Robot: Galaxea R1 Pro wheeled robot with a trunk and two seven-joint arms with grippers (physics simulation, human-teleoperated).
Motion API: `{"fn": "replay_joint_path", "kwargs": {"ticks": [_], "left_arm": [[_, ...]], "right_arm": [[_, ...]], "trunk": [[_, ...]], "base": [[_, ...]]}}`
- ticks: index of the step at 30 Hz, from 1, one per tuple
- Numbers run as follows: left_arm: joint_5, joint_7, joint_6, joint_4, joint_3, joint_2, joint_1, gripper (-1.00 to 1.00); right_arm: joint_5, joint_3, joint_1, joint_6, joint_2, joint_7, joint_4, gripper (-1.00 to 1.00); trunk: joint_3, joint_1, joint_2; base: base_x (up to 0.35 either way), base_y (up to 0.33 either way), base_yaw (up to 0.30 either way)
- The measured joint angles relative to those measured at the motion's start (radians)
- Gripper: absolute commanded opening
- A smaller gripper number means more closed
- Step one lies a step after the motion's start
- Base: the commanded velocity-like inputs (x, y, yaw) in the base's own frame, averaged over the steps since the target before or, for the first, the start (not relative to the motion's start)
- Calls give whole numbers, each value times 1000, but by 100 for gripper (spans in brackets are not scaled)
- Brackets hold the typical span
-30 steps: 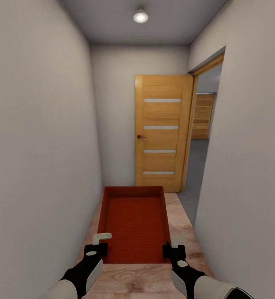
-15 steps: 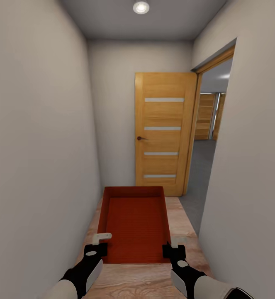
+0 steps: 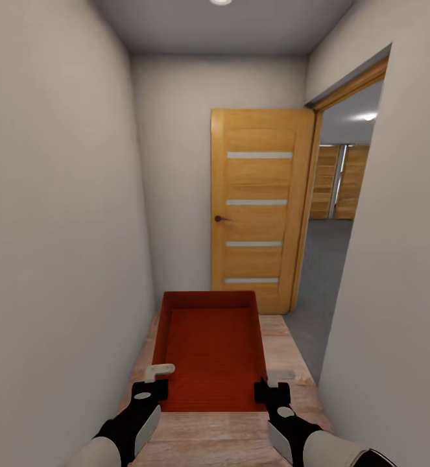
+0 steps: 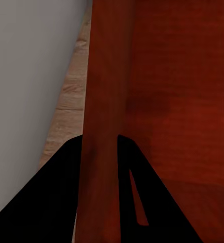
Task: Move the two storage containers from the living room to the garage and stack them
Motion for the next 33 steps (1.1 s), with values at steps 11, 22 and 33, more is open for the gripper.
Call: {"fn": "replay_joint_path", "kwargs": {"ticks": [11,22,33], "left_arm": [[-1,0,0,0,0,0,0,-100],[5,-3,-1,-8,-1,3,1,-100],[-41,-8,-4,-2,20,-4,-1,-100]], "right_arm": [[0,-1,0,-1,0,0,0,-100],[-47,50,-1,-12,2,-5,3,-100],[-287,276,0,-29,0,-3,11,-100]], "trunk": [[0,0,0],[0,1,0],[0,1,0]], "base": [[326,0,0],[207,0,0],[0,0,0]]}}
